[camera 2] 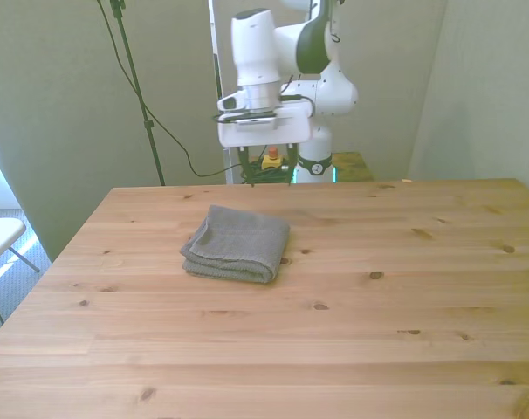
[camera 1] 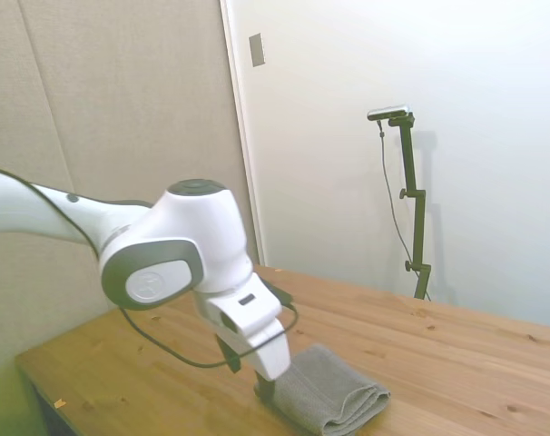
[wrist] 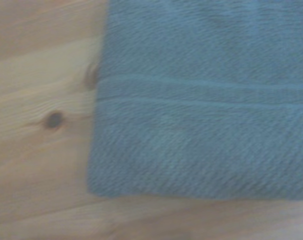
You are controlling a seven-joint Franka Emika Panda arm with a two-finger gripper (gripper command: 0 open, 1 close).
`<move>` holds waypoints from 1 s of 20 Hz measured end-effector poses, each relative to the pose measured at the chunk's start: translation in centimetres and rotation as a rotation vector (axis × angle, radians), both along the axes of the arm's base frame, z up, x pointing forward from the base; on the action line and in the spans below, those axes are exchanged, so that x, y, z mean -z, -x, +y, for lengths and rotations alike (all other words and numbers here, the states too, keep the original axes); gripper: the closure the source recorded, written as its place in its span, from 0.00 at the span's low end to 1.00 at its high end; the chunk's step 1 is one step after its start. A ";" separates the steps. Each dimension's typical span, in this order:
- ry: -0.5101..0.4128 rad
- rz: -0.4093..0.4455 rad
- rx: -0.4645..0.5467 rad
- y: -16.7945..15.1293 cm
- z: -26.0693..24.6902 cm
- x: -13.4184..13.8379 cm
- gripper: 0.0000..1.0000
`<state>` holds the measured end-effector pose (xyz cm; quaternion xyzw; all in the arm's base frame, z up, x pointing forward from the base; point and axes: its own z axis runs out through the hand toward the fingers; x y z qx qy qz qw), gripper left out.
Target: Unfold the towel
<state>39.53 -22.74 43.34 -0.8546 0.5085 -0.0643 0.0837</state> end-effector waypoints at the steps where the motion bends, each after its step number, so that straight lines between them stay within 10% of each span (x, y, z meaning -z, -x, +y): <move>1: -0.015 -0.006 0.017 -0.5 -1.7 0.3 0.00; 18: -0.147 -0.001 0.045 -2.2 -10.8 5.4 0.00; 19: -0.160 -0.005 0.030 -2.3 -10.6 5.7 1.00; 20: -0.178 -0.006 0.013 -2.4 -10.2 5.8 1.00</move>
